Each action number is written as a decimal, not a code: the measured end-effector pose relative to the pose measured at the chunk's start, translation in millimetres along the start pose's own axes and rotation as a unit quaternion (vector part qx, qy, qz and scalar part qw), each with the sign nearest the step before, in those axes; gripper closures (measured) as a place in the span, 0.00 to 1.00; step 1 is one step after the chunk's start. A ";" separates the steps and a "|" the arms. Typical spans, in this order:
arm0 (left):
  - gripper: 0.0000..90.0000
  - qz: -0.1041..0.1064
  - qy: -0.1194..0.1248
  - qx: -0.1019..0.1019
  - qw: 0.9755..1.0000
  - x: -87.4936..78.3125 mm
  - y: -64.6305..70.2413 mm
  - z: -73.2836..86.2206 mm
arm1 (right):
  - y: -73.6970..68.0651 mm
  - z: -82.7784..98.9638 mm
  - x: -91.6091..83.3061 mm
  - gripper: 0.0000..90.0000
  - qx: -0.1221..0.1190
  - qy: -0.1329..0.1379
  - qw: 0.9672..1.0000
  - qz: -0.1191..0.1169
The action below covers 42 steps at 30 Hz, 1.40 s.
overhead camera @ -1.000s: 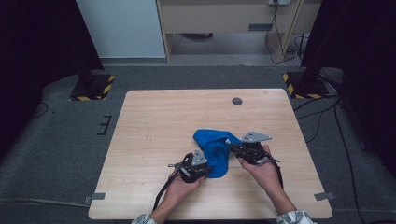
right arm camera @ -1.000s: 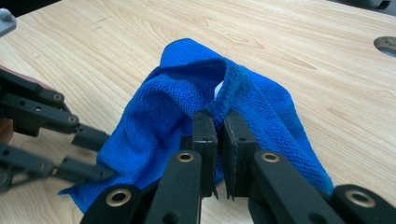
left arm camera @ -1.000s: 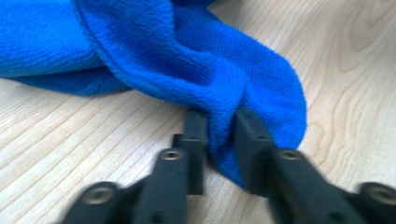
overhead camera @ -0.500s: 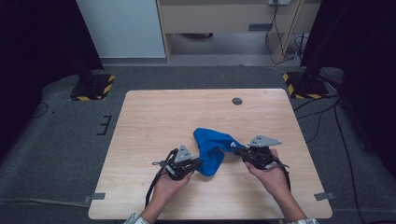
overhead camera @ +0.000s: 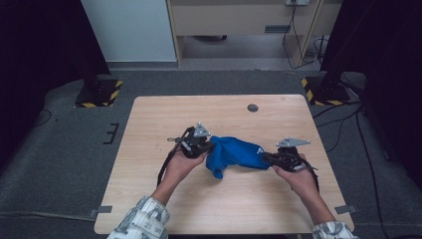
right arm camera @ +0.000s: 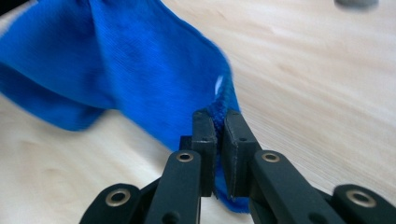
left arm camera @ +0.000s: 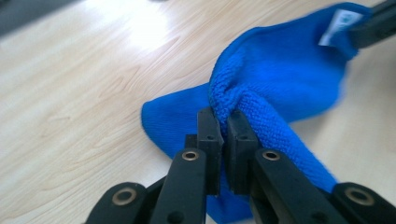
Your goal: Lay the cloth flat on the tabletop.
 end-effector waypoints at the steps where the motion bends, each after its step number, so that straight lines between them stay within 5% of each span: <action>1: 0.95 0.002 -0.013 -0.005 1.000 9.1 -3.0 5.3 | 6.7 1.5 5.9 0.94 0.006 -0.005 1.000 0.002; 4: 0.94 0.002 -0.051 0.002 0.999 31.2 -4.3 20.2 | 20.3 5.8 19.1 0.92 0.013 -0.022 1.000 0.015; 7: 0.91 0.000 -0.059 0.002 0.998 42.0 -5.0 27.4 | 26.6 4.9 27.1 0.85 0.011 -0.025 0.999 0.029; 10: 0.82 -0.012 -0.044 -0.009 0.999 43.2 -6.2 27.3 | 28.5 1.6 28.0 0.77 0.016 -0.017 0.999 0.034; 14: 0.55 -0.048 -0.002 -0.028 0.998 28.0 -11.5 25.0 | 22.7 -5.8 13.6 0.57 0.012 0.014 0.999 0.043; 21: 0.39 -0.071 0.046 -0.044 0.995 -2.1 -15.9 16.7 | 18.0 -6.5 -4.7 0.60 0.006 0.041 0.998 0.054; 26: 0.31 -0.090 0.058 -0.020 0.994 -27.0 -5.9 22.8 | 25.0 -5.6 -8.2 0.64 0.013 0.037 0.996 0.077; 37: 0.11 -0.075 0.071 -0.033 0.994 -28.1 6.7 45.6 | 39.9 -4.3 23.6 0.47 0.019 0.009 0.994 0.110; 41: 0.12 -0.077 0.074 -0.043 0.993 -28.8 5.7 47.7 | 39.8 -5.4 35.0 0.55 0.020 0.004 0.994 0.112; 42: 0.13 -0.079 0.073 -0.042 0.993 -28.5 5.3 48.1 | 42.6 -6.0 40.5 0.65 0.016 0.000 0.992 0.122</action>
Point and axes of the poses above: each handheld gripper's, and its own axes: x roughly forward along the jaws, z roughly out of its underside, y roughly to its right, the point moved 8 cm from there along x, roughly forward along the jaws, and after that the axes turned 15 degrees about x, right-handed, at the moved point
